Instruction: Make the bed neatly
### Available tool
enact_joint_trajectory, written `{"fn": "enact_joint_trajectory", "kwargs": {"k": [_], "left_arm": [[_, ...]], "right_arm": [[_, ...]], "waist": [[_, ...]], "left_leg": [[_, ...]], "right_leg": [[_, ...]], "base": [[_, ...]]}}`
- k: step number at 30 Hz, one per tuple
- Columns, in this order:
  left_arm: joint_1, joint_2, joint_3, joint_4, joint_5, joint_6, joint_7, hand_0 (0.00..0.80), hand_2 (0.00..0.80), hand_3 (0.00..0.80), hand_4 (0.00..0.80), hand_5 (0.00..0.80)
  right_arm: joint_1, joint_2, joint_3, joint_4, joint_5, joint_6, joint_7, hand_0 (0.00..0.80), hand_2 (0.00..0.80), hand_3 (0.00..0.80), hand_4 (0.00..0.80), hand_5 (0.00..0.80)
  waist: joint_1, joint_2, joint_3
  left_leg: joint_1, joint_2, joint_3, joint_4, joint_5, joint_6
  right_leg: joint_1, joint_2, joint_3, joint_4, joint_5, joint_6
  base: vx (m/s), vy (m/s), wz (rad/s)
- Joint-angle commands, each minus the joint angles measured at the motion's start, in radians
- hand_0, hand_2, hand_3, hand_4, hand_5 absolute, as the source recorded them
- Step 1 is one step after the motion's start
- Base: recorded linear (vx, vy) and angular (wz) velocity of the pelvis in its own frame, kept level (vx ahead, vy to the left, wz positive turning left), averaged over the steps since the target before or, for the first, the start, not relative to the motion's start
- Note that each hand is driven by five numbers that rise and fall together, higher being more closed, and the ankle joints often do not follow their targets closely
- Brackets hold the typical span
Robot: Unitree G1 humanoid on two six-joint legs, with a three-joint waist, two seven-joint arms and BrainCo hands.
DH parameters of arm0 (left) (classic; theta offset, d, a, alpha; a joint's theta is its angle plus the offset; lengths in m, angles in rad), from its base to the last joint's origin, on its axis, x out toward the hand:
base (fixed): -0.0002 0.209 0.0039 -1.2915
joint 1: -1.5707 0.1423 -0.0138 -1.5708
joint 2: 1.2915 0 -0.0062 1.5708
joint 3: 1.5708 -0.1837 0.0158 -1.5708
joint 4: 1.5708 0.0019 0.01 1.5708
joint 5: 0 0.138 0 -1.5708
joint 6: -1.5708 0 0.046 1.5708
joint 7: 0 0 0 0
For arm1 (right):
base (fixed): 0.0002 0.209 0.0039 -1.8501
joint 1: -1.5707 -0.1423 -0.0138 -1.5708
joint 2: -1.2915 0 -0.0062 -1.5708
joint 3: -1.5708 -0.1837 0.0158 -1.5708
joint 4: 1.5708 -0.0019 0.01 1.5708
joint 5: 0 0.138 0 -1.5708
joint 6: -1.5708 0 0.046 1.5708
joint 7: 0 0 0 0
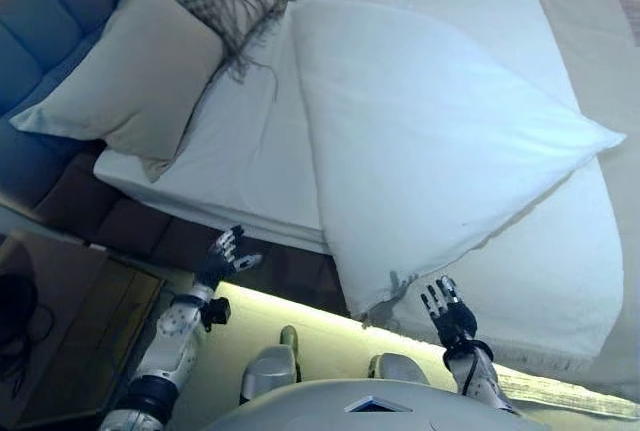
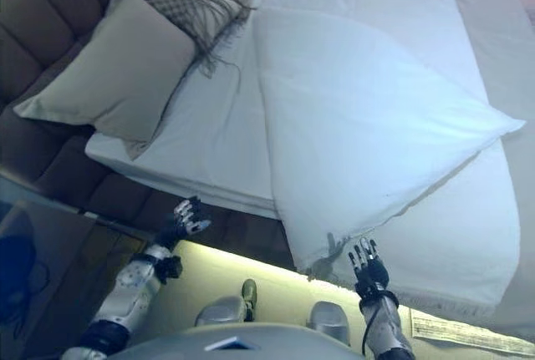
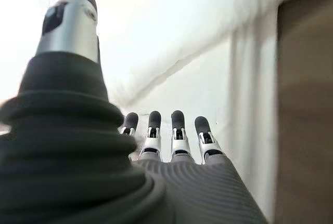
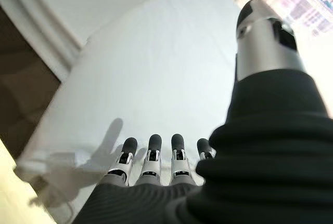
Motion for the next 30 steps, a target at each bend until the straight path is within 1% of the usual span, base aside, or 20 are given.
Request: {"fn": "enact_joint_trajectory", "kwargs": {"k": [1,3,4,5,6,7,8,9,11,13,14,16,19,21,23,26,28,30], "left_arm": [[-0.035,0.066,-0.024,-0.087,0.113,-0.048,0.051,0.000,0.000,0.000,0.000,0.000],[-0.077,0.070,-0.052,-0.097,0.113,-0.011,0.097,0.000,0.000,0.000,0.000,0.000],[-0.109,0.071,-0.069,-0.087,0.123,-0.011,0.135,0.000,0.000,0.000,0.000,0.000],[-0.139,0.070,-0.083,-0.075,0.128,-0.017,0.168,0.000,0.000,0.000,0.000,0.000],[-0.171,0.068,-0.096,-0.063,0.144,-0.031,0.202,0.000,0.000,0.000,0.000,0.000],[-0.216,0.062,-0.112,-0.053,0.165,-0.044,0.239,0.000,0.000,0.000,0.000,0.000],[-0.250,0.057,-0.126,-0.044,0.180,-0.065,0.264,0.000,0.000,0.000,0.000,0.000],[-0.281,0.054,-0.132,-0.045,0.191,-0.072,0.275,0.000,0.000,0.000,0.000,0.000],[-0.337,0.047,-0.145,-0.049,0.238,-0.083,0.301,0.000,0.000,0.000,0.000,0.000],[-0.367,0.031,-0.167,-0.048,0.273,-0.084,0.345,0.000,0.000,0.000,0.000,0.000],[-0.420,0.004,-0.198,-0.039,0.303,-0.074,0.406,0.000,0.000,0.000,0.000,0.000],[-0.480,-0.032,-0.221,-0.009,0.370,-0.069,0.472,0.000,0.000,0.000,0.000,0.000],[-0.547,-0.062,-0.264,0.029,0.490,-0.077,0.589,0.000,0.000,0.000,0.000,0.000],[-0.568,-0.065,-0.267,0.052,0.530,-0.086,0.637,0.000,0.000,0.000,0.000,0.000],[-0.595,-0.065,-0.266,0.060,0.594,-0.074,0.696,0.000,0.000,0.000,0.000,0.000],[-0.641,-0.068,-0.264,0.059,0.681,-0.038,0.781,0.000,0.000,0.000,0.000,0.000],[-0.671,-0.067,-0.259,0.057,0.745,-0.002,0.841,0.000,0.000,0.000,0.000,0.000],[-0.713,-0.065,-0.264,0.090,0.830,0.029,0.900,0.000,0.000,0.000,0.000,0.000]], "right_arm": [[0.031,-0.001,0.031,-0.082,-0.012,-0.026,-0.014,0.000,0.000,0.000,0.000,0.000],[0.017,0.002,0.051,-0.059,-0.028,-0.020,0.006,0.000,0.000,0.000,0.000,0.000],[0.000,0.000,0.062,-0.040,-0.029,-0.015,0.022,0.000,0.000,0.000,0.000,0.000],[-0.026,-0.007,0.068,-0.021,-0.020,-0.011,0.035,0.000,0.000,0.000,0.000,0.000],[-0.059,-0.014,0.074,0.002,-0.011,-0.007,0.043,0.000,0.000,0.000,0.000,0.000],[-0.106,-0.021,0.082,0.034,0.002,-0.009,0.049,0.000,0.000,0.000,0.000,0.000],[-0.149,-0.022,0.085,0.068,0.006,-0.015,0.053,0.000,0.000,0.000,0.000,0.000],[-0.179,-0.024,0.089,0.091,0.011,-0.020,0.050,0.000,0.000,0.000,0.000,0.000],[-0.221,-0.016,0.082,0.165,0.022,-0.028,0.054,0.000,0.000,0.000,0.000,0.000],[-0.236,-0.016,0.075,0.198,0.035,-0.040,0.063,0.000,0.000,0.000,0.000,0.000],[-0.253,-0.018,0.061,0.234,0.006,-0.057,0.048,0.000,0.000,0.000,0.000,0.000],[-0.292,-0.048,0.049,0.298,0.041,-0.065,0.036,0.000,0.000,0.000,0.000,0.000],[-0.338,-0.077,0.031,0.357,0.073,-0.089,0.075,0.000,0.000,0.000,0.000,0.000],[-0.341,-0.088,0.028,0.346,0.070,-0.094,0.079,0.000,0.000,0.000,0.000,0.000],[-0.339,-0.108,0.015,0.313,0.062,-0.088,0.076,0.000,0.000,0.000,0.000,0.000],[-0.335,-0.136,-0.012,0.257,0.047,-0.072,0.055,0.000,0.000,0.000,0.000,0.000],[-0.334,-0.144,-0.027,0.246,0.060,-0.072,0.064,0.000,0.000,0.000,0.000,0.000],[-0.333,-0.149,-0.035,0.247,0.087,-0.077,0.083,0.000,0.000,0.000,0.000,0.000]], "waist": [[-0.018,-0.002,-0.061],[-0.026,0.000,-0.052],[-0.035,-0.003,-0.044],[-0.043,-0.007,-0.032],[-0.050,-0.015,-0.017],[-0.054,-0.022,0.005],[-0.055,-0.036,0.026],[-0.055,-0.045,0.043],[-0.054,-0.061,0.076],[-0.058,-0.065,0.094],[-0.064,-0.069,0.127],[-0.074,-0.058,0.167],[-0.092,-0.040,0.224],[-0.106,-0.037,0.242],[-0.129,-0.032,0.263],[-0.164,-0.019,0.288],[-0.182,-0.015,0.311],[-0.201,-0.015,0.338]], "left_leg": [[-0.102,-0.023,-0.072,0.011,0.060,0.054],[-0.089,-0.017,-0.051,0.013,0.055,0.047],[-0.086,-0.011,-0.036,0.018,0.048,0.039],[-0.084,-0.006,-0.024,0.025,0.039,0.030],[-0.086,-0.002,-0.008,0.032,0.026,0.022],[-0.103,0.006,0.007,0.045,0.006,0.017],[-0.126,0.008,0.017,0.057,-0.013,0.016],[-0.140,0.012,0.019,0.062,-0.026,0.015],[-0.177,0.031,0.003,0.086,-0.044,0.008],[-0.215,0.044,-0.016,0.112,-0.041,0.001],[-0.268,0.056,-0.035,0.146,-0.036,-0.012],[-0.320,0.075,-0.052,0.160,-0.018,-0.029],[-0.353,0.082,-0.064,0.144,-0.005,-0.040],[-0.363,0.084,-0.060,0.143,-0.003,-0.044],[-0.371,0.085,-0.051,0.147,-0.005,-0.052],[-0.398,0.076,-0.033,0.172,-0.016,-0.058],[-0.423,0.074,-0.015,0.192,-0.021,-0.062],[-0.440,0.074,0.006,0.205,-0.027,-0.064]], "right_leg": [[0.033,-0.077,-0.003,0.214,0.171,0.036],[0.005,-0.066,-0.020,0.118,0.168,0.027],[-0.019,-0.055,-0.025,0.035,0.172,0.025],[-0.046,-0.046,-0.024,-0.047,0.192,0.028],[-0.079,-0.042,-0.023,-0.127,0.219,0.036],[-0.124,-0.040,-0.012,-0.179,0.242,0.046],[-0.164,-0.041,0.000,-0.228,0.285,0.062],[-0.194,-0.041,0.009,-0.246,0.310,0.070],[-0.215,-0.036,0.031,-0.261,0.312,0.087],[-0.223,-0.025,0.032,-0.261,0.304,0.093],[-0.248,-0.026,0.023,-0.251,0.304,0.098],[-0.294,-0.026,0.007,-0.236,0.303,0.103],[-0.347,-0.027,-0.003,-0.227,0.303,0.110],[-0.371,-0.031,0.000,-0.214,0.299,0.113],[-0.405,-0.036,0.012,-0.188,0.290,0.118],[-0.474,-0.040,0.051,-0.135,0.278,0.122],[-0.510,-0.038,0.067,-0.113,0.273,0.123],[-0.527,-0.036,0.079,-0.106,0.270,0.122]], "base": [[0.211,0.092,-0.27],[0.130,-0.065,-0.45],[0.019,-0.174,-0.52],[-0.043,-0.207,-0.50],[-0.146,-0.205,-0.52],[-0.167,-0.210,-0.56],[-0.214,-0.219,-0.47],[-0.164,-0.221,-0.31],[-0.098,-0.260,-0.02],[-0.084,-0.204,0.35],[-0.172,-0.175,0.37],[-0.210,-0.119,0.14],[-0.134,-0.045,-0.07],[-0.020,0.001,-0.03],[0.011,0.075,-0.04],[0.016,0.127,-0.13],[-0.002,0.101,-0.18],[0.001,0.049,-0.11]]}}
